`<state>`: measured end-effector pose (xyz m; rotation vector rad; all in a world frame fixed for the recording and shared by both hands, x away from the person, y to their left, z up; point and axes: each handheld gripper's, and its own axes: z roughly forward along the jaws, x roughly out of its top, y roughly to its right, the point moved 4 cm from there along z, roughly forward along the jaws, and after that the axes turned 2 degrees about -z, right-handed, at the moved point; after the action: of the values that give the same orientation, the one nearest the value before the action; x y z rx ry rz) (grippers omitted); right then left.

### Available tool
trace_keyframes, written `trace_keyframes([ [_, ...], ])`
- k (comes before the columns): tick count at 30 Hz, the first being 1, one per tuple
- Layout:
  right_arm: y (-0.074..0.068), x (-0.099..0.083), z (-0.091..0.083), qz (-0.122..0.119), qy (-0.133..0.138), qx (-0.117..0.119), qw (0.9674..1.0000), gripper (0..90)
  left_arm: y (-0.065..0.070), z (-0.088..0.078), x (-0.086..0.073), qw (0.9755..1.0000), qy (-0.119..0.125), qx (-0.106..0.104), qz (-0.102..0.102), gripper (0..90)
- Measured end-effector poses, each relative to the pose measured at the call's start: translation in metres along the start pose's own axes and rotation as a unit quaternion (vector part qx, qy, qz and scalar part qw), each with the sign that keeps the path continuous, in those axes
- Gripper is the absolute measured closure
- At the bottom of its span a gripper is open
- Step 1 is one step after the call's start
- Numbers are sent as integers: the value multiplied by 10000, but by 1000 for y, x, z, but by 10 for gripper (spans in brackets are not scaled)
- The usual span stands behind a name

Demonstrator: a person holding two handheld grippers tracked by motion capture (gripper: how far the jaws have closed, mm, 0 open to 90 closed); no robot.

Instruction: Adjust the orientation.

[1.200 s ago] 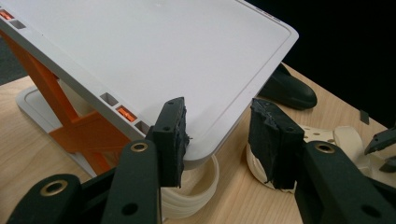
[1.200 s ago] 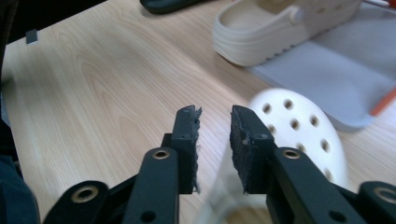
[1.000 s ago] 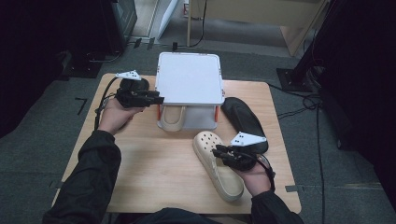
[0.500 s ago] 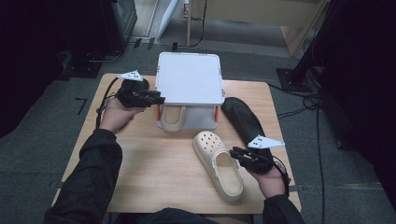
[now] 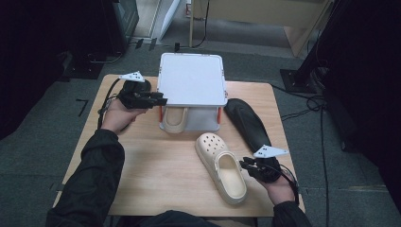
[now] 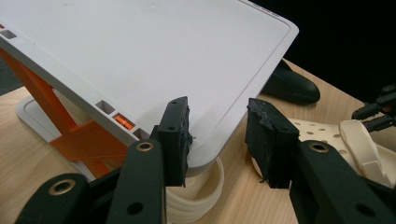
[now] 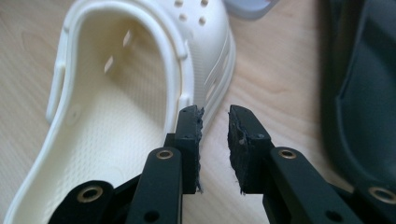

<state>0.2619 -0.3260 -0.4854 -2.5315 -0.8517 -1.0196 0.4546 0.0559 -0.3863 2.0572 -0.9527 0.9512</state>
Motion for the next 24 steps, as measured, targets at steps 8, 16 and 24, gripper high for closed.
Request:
trace_keyframes([
  [8, -2, -1, 1, 270, -16, 151, 9995, 769, 0, 0, 0, 10000, 14, -2, 13, 599],
  [16, -8, -3, 5, 483, -91, 296, 9984, 787, -1, 0, 0, 10000, 29, -1, 18, 600],
  [24, -17, 0, 12, 491, -176, 345, 9980, 782, -1, 0, 0, 10000, 38, 4, 26, 599],
])
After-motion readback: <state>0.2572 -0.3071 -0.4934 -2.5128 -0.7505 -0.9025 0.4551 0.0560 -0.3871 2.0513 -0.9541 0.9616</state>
